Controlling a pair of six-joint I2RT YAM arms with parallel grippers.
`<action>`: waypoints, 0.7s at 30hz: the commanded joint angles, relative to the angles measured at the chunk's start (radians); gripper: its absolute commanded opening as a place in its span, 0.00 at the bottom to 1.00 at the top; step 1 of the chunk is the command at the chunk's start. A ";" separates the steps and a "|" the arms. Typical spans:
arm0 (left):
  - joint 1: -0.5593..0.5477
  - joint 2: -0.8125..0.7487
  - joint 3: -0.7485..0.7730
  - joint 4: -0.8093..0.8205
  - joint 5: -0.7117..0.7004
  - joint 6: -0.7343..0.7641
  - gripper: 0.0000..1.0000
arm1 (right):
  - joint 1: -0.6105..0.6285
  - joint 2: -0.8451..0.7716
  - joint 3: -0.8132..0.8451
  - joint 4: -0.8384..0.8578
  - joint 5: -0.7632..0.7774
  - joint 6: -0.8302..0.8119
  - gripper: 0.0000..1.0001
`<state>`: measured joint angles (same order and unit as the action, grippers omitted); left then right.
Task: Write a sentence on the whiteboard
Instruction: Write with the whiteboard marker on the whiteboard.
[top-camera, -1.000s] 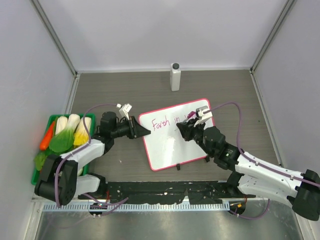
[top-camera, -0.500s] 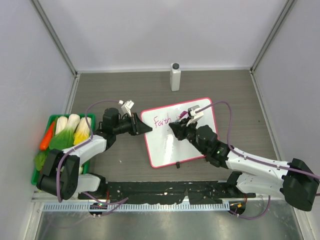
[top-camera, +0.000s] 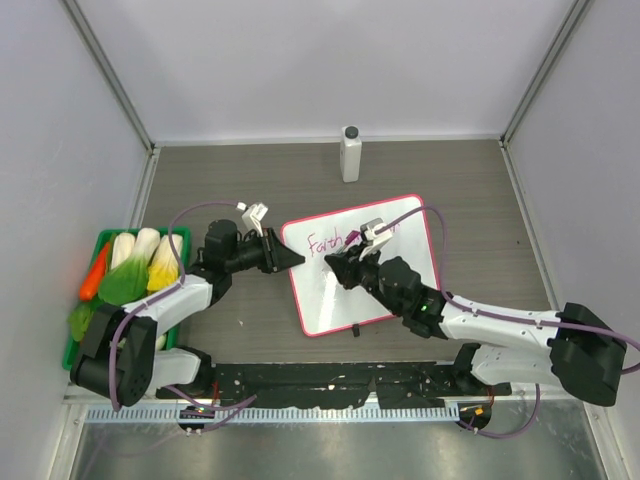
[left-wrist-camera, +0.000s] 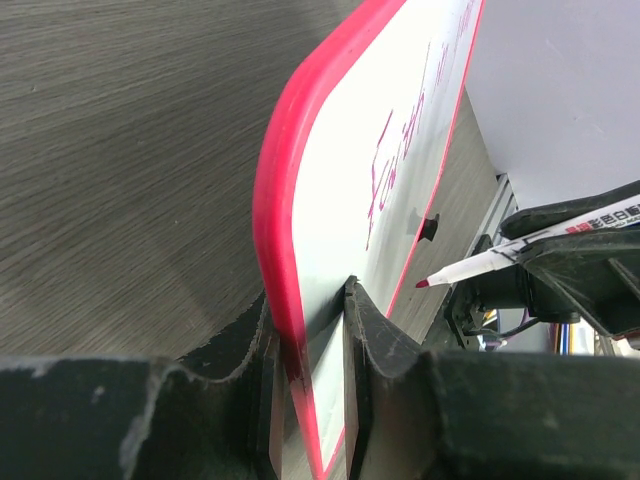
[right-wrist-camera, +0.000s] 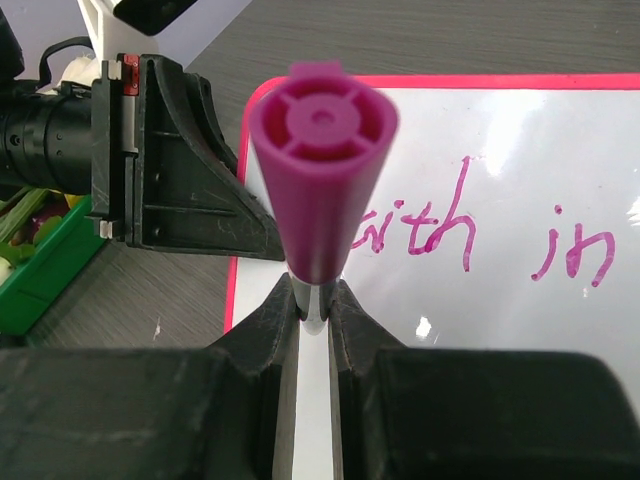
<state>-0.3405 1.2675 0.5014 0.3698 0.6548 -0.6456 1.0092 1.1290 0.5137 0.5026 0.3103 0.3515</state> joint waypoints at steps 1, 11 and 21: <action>0.020 0.021 -0.026 -0.046 -0.307 0.179 0.00 | 0.026 0.026 0.032 0.080 0.079 0.000 0.01; 0.020 0.036 -0.021 -0.045 -0.276 0.182 0.00 | 0.039 0.083 0.049 0.088 0.156 0.003 0.01; 0.020 0.044 -0.018 -0.045 -0.267 0.185 0.00 | 0.039 0.094 0.043 0.070 0.170 0.003 0.01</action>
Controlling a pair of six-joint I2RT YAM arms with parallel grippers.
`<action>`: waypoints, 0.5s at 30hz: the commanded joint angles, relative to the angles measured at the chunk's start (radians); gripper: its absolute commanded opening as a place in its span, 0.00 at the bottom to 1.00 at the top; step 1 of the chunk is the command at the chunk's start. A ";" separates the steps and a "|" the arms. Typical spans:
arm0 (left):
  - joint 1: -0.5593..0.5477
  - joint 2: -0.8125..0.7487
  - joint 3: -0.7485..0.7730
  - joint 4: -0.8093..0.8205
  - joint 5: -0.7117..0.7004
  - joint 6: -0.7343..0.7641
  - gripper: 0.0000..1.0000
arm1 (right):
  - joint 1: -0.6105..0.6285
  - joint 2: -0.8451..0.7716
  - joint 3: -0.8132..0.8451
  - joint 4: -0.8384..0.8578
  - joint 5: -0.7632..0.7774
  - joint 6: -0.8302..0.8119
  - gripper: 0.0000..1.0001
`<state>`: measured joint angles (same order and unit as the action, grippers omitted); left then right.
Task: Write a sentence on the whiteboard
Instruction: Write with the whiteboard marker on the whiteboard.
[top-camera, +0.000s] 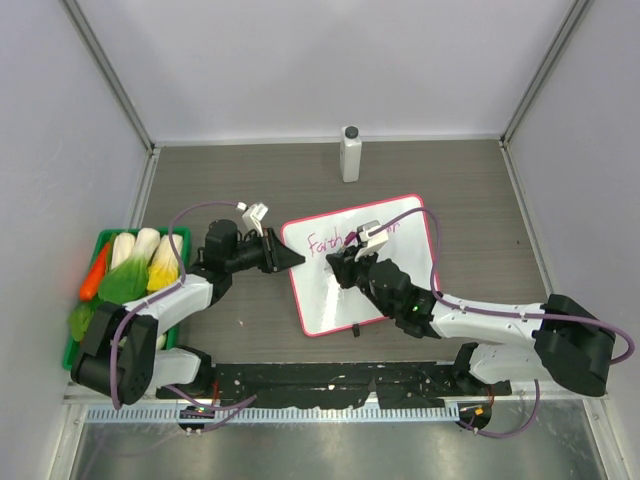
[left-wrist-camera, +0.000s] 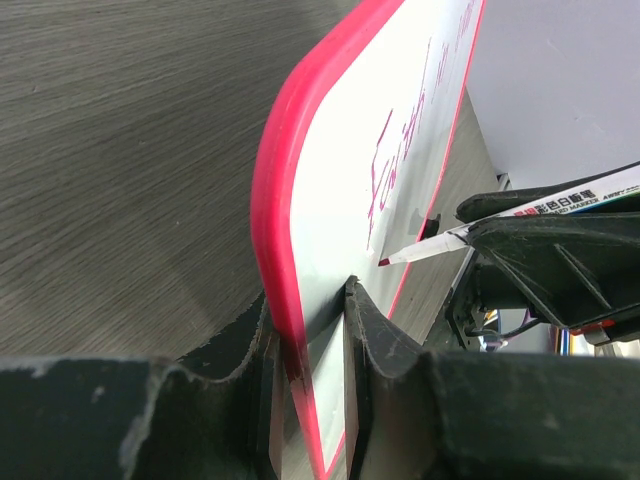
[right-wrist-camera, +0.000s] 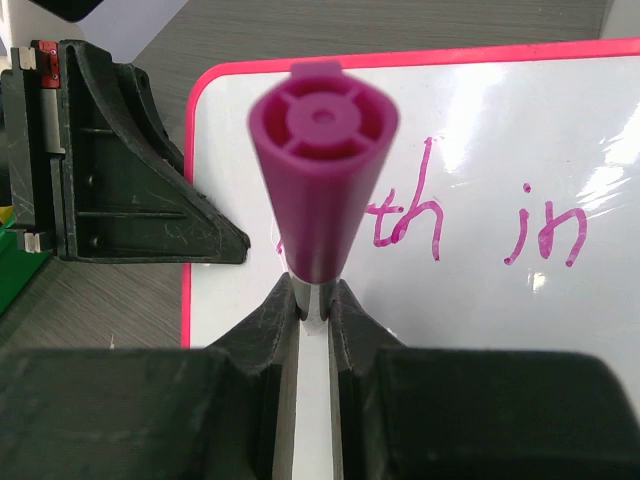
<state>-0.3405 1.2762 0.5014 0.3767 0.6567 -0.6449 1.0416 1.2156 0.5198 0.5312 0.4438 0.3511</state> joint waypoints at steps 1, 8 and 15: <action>0.020 0.035 -0.017 -0.052 -0.269 0.186 0.00 | 0.006 0.007 0.034 0.033 0.035 0.003 0.01; 0.020 0.035 -0.018 -0.052 -0.269 0.186 0.00 | 0.008 -0.004 0.014 -0.002 0.026 0.019 0.01; 0.020 0.035 -0.017 -0.053 -0.267 0.189 0.00 | 0.014 -0.030 -0.018 -0.027 0.029 0.037 0.01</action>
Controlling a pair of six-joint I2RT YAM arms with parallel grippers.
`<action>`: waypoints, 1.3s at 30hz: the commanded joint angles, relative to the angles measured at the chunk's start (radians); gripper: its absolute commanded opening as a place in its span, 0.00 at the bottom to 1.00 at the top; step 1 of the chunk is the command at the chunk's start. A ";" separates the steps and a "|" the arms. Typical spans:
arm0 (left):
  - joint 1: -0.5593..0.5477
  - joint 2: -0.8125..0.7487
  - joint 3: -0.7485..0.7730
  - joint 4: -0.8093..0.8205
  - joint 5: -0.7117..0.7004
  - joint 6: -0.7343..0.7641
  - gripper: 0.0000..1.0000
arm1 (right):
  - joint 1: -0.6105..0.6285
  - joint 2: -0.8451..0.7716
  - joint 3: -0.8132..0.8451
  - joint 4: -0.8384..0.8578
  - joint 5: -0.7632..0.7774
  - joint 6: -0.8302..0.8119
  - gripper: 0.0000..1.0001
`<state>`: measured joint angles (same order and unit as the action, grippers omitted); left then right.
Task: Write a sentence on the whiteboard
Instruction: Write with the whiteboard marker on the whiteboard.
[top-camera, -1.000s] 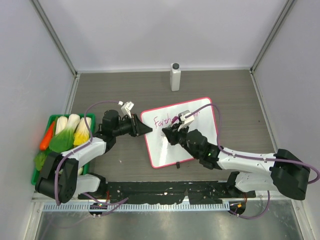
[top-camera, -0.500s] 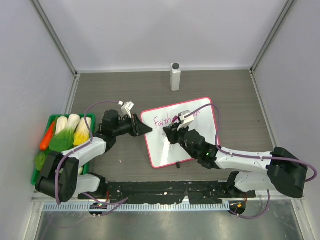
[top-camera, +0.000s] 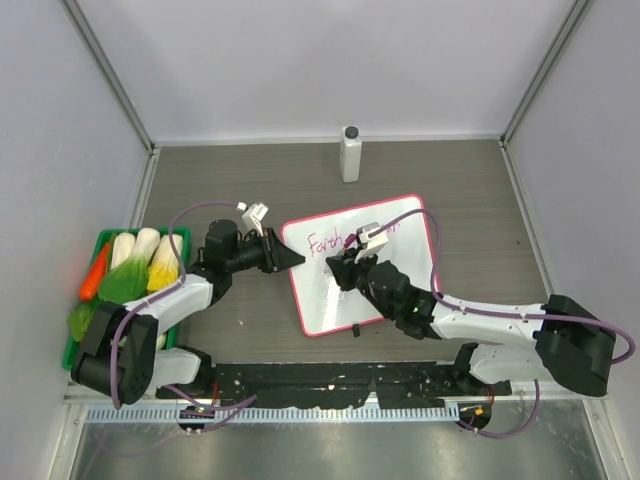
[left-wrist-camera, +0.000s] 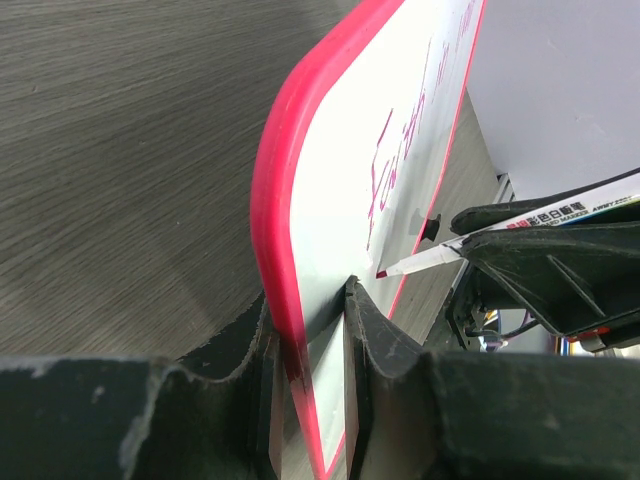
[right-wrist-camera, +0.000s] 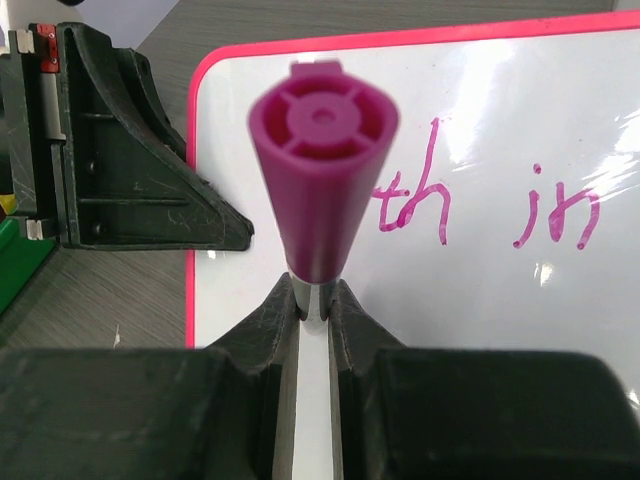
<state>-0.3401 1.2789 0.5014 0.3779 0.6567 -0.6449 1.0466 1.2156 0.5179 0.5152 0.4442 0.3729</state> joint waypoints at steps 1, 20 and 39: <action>0.019 0.033 -0.017 -0.054 -0.269 0.189 0.00 | 0.010 -0.031 -0.018 -0.021 0.028 0.020 0.01; 0.019 0.033 -0.017 -0.053 -0.267 0.192 0.00 | 0.039 -0.013 -0.019 0.008 -0.010 0.024 0.01; 0.019 0.040 -0.017 -0.053 -0.264 0.192 0.00 | 0.039 -0.034 0.073 0.032 0.077 -0.022 0.01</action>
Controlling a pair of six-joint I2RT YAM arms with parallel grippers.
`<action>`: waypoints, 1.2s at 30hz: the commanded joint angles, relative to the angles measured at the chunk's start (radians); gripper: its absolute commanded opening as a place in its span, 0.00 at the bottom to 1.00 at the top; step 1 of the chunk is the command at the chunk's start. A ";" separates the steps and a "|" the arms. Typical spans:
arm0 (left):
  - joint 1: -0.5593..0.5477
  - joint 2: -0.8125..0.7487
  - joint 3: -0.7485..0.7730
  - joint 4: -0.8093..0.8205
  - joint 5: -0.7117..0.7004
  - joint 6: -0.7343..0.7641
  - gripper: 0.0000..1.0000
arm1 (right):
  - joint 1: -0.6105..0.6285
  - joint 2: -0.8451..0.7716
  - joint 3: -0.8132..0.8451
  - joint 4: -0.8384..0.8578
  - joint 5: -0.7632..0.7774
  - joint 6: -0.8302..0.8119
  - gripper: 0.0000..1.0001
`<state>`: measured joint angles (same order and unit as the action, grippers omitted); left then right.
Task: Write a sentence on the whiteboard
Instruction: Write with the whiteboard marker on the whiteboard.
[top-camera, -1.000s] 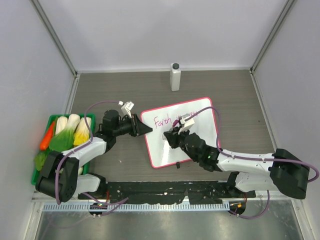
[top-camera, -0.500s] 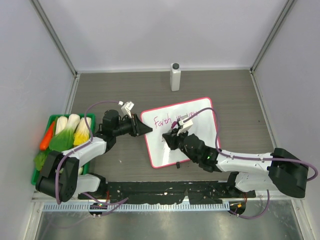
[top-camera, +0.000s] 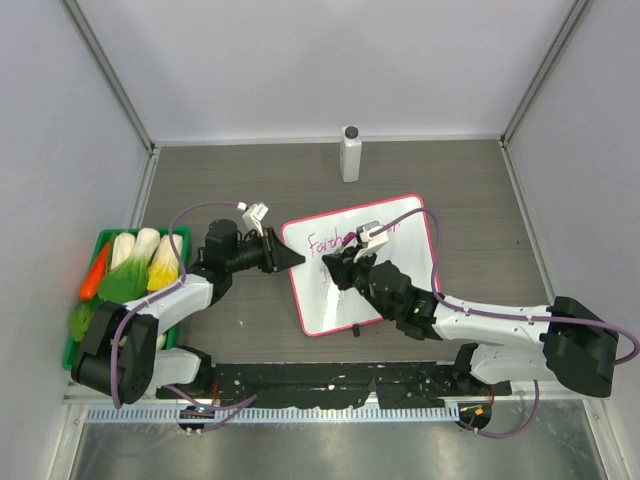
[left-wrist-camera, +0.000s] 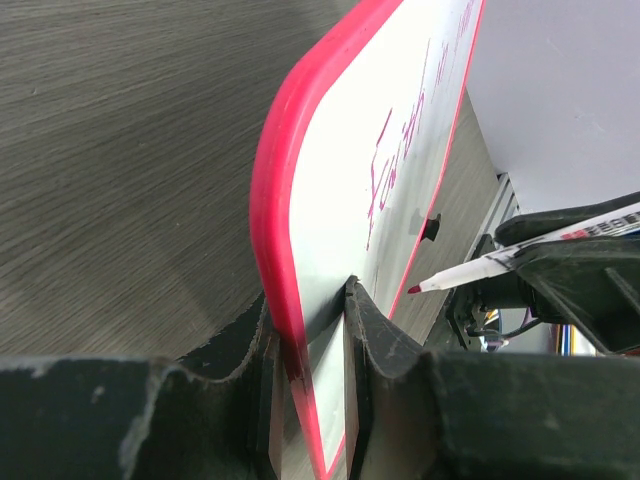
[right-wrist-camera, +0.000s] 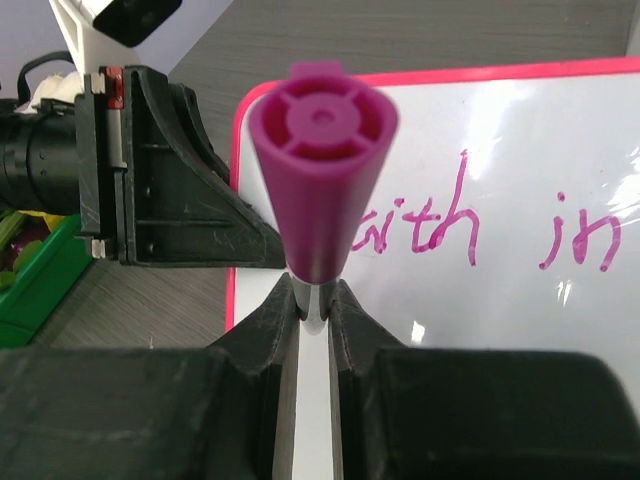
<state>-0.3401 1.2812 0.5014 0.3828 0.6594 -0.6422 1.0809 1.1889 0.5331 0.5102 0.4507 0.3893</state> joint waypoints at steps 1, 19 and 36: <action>0.018 0.038 -0.015 -0.058 -0.267 0.190 0.00 | 0.005 -0.008 0.057 0.037 0.077 -0.038 0.01; 0.019 0.035 -0.015 -0.061 -0.261 0.194 0.00 | 0.001 0.084 0.084 -0.019 0.158 -0.043 0.01; 0.019 0.035 -0.014 -0.064 -0.262 0.196 0.00 | -0.003 -0.022 0.031 -0.050 0.151 -0.032 0.01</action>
<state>-0.3389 1.2854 0.5014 0.3855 0.6628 -0.6380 1.0798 1.1713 0.5739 0.4614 0.5747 0.3569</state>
